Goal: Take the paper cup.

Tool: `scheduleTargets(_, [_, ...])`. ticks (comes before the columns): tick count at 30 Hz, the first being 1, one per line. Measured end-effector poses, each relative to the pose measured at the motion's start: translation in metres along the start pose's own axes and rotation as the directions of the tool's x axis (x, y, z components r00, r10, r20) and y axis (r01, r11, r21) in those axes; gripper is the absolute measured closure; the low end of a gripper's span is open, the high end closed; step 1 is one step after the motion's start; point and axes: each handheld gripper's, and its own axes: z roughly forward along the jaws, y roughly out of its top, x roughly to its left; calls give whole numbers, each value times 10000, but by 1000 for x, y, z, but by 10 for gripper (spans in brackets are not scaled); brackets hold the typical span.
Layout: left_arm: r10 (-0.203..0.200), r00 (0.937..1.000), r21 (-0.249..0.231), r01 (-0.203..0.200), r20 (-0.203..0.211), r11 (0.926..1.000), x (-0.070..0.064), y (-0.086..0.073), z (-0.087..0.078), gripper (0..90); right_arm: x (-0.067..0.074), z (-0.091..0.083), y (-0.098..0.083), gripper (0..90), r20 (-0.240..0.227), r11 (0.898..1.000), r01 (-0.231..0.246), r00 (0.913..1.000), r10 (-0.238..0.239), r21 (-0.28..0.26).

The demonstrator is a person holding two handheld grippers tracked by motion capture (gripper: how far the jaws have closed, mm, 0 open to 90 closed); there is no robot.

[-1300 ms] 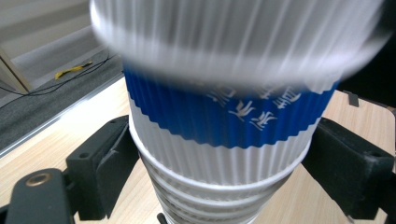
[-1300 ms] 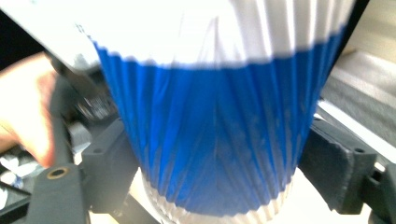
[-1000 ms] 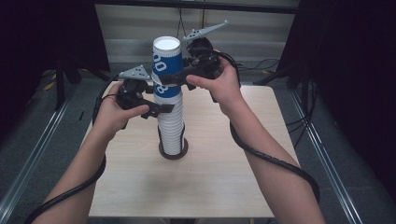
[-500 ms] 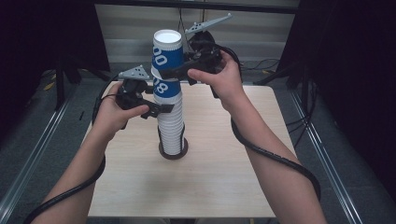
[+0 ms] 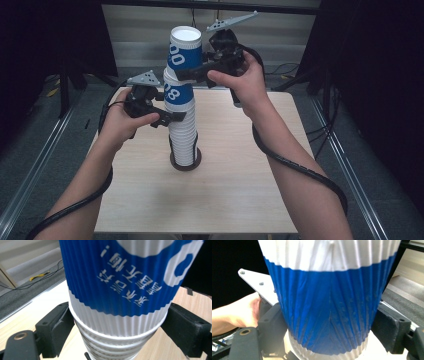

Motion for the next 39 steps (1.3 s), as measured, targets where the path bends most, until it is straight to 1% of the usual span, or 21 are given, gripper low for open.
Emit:
scheduleTargets(1, [-13,10000,24,13,-2,10000,0,0,0,130,0,-1,-1,198,-100,10000,1,9999,-2,-90])
scheduleTargets(3, [-4,10000,48,4,-34,10000,0,0,0,130,-1,-4,-4,197,-18,10000,2,10000,-3,-88])
scheduleTargets(6, [19,10000,51,-19,-72,10000,0,0,0,129,-2,-11,-8,197,-23,9998,-52,10000,51,-194])
scheduleTargets(9, [18,10000,109,-17,-94,9999,0,0,0,129,-4,-17,-9,197,109,9998,-45,9999,47,-191])
scheduleTargets(16, [69,9999,148,-67,-126,9999,-1,0,0,129,-6,-32,-14,197,251,9998,-18,9997,24,-212])
scheduleTargets(18, [57,9999,178,-55,-129,9998,-2,0,0,128,-7,-35,-18,197,310,9998,-27,9995,33,-205])
scheduleTargets(23, [-16,9999,218,19,-109,9998,-2,-1,0,129,-10,-42,-26,197,291,9993,-196,9994,206,-331])
scheduleTargets(25, [-19,9999,210,22,-136,9998,-2,-1,0,130,-12,-46,-29,197,392,9995,-149,9991,160,-272])
scheduleTargets(28, [-118,9998,221,121,-145,9997,-2,-2,0,130,-14,-53,-34,197,521,9994,-206,9984,221,-289])
scheduleTargets(31, [-103,9998,195,107,-171,9998,-3,-3,0,131,-17,-61,-39,197,669,9994,-231,9974,249,-263])
scheduleTargets(37, [-53,9999,261,56,-144,9996,-4,-5,-3,138,-22,-69,-53,197,805,9993,-301,9963,316,-206])
scheduleTargets(38, [15,9998,282,-10,-173,9996,-4,-6,-3,141,-22,-69,-55,197,843,9995,-284,9960,294,-139])
scheduleTargets(39, [-59,9999,305,63,-150,9995,-5,-6,-4,145,-23,-69,-58,197,897,9996,-276,9956,282,-77])
